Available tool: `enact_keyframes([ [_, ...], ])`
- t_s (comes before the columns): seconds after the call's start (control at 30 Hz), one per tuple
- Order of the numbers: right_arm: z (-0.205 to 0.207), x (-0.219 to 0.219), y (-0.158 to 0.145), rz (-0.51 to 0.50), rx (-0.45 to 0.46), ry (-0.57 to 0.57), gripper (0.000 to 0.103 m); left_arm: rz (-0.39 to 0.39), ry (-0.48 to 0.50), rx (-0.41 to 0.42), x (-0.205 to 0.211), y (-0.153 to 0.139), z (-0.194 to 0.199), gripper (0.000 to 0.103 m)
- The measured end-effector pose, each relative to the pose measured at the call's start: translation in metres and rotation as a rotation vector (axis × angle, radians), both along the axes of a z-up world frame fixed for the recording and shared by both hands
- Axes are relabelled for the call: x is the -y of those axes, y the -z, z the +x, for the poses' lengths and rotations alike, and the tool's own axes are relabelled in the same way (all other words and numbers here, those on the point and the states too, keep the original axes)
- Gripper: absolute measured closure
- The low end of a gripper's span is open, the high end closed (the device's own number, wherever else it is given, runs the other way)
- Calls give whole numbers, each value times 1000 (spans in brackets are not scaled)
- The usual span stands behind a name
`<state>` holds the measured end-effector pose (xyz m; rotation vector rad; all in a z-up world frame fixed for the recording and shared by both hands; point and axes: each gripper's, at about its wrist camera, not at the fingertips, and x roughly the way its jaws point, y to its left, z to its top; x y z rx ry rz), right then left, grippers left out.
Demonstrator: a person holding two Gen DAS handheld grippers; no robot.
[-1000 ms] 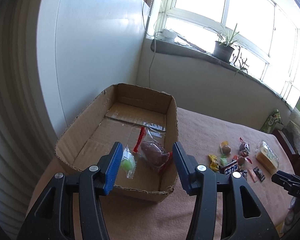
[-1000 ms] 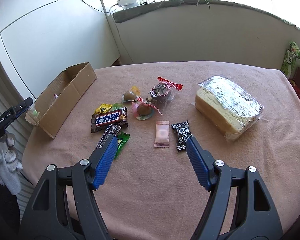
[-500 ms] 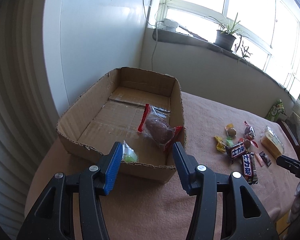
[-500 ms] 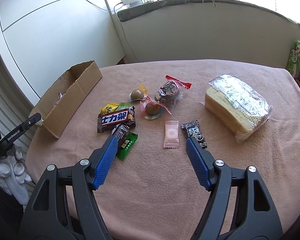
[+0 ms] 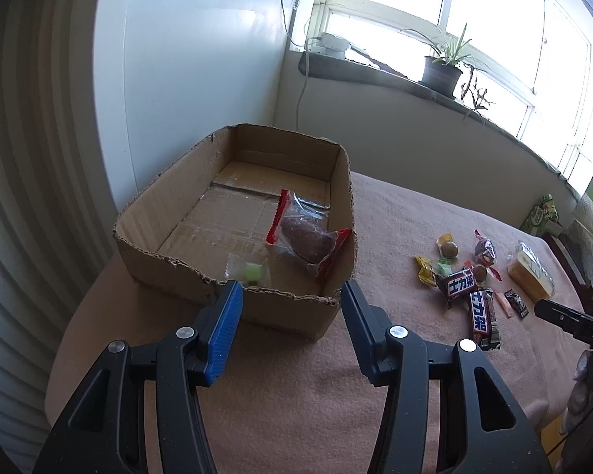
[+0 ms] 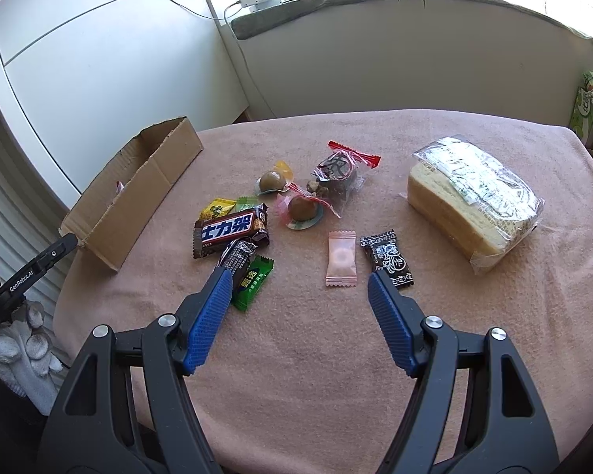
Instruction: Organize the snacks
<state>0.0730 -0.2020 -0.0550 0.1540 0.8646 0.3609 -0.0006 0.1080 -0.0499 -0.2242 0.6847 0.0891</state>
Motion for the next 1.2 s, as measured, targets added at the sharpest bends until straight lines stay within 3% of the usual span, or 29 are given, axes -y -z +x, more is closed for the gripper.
enact_keyframes([
  [0.33, 0, 4, 3, -3, -5, 6, 29, -9, 33, 7, 15, -5, -1, 52],
  [0.77, 9, 19, 10, -60, -7, 16, 29, -43, 232, -30, 90, 3, 26, 52],
  [0.87, 15, 23, 13, -65, -15, 18, 40, -55, 271, -43, 104, 7, 31, 52],
  [1.2, 37, 35, 28, -92, -58, 23, 51, -111, 354, -120, 134, 22, 56, 52],
])
